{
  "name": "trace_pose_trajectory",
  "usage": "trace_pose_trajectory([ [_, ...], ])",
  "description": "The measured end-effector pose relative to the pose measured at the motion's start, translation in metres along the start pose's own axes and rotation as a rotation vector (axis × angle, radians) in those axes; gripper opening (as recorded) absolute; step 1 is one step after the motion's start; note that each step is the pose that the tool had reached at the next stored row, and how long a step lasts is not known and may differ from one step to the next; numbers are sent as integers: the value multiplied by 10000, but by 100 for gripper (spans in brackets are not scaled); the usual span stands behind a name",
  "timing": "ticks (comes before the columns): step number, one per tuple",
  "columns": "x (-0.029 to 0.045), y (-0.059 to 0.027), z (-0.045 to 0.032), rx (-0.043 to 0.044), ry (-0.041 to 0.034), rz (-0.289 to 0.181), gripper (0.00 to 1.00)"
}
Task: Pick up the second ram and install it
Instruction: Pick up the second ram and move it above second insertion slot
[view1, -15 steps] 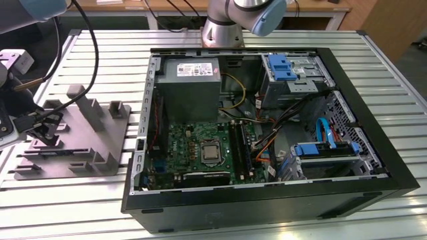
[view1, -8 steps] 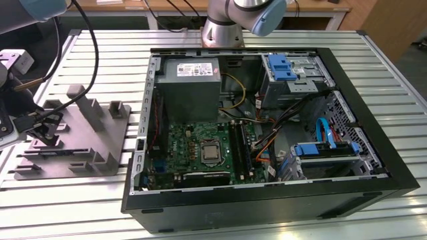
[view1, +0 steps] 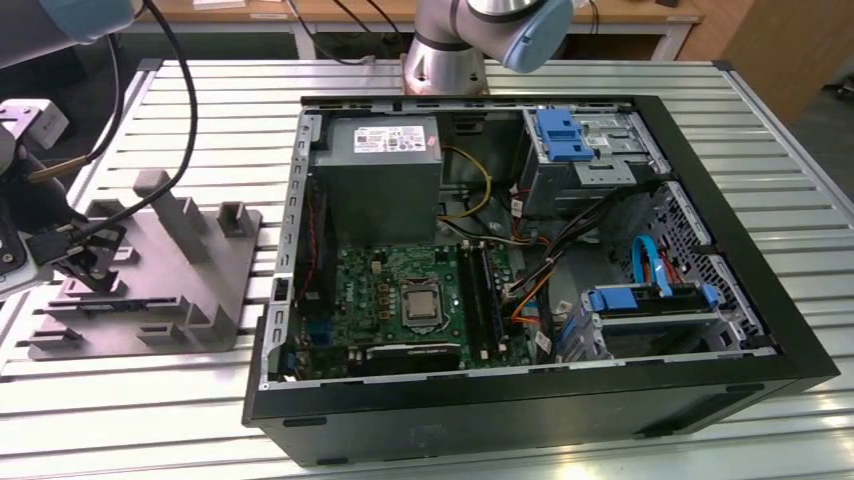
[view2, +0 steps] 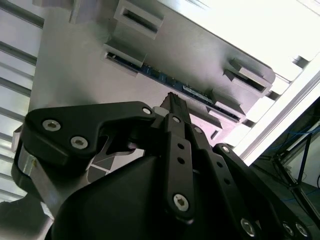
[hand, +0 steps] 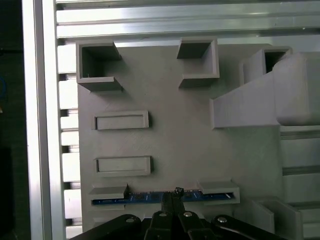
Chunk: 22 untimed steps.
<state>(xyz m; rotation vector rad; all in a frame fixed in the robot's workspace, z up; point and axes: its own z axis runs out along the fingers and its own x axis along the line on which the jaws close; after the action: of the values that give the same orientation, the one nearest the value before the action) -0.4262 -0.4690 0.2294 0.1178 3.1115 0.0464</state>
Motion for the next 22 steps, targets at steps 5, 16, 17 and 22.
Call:
trace_pose_trajectory([
  [5, 2, 17, 2, 504, -37, -14, 10],
  [16, 2, 18, 1, 490, -32, -568, 10],
  [17, 2, 18, 1, 485, -31, -746, 10],
  [22, 1, 17, 2, 458, -27, -1651, 10],
])
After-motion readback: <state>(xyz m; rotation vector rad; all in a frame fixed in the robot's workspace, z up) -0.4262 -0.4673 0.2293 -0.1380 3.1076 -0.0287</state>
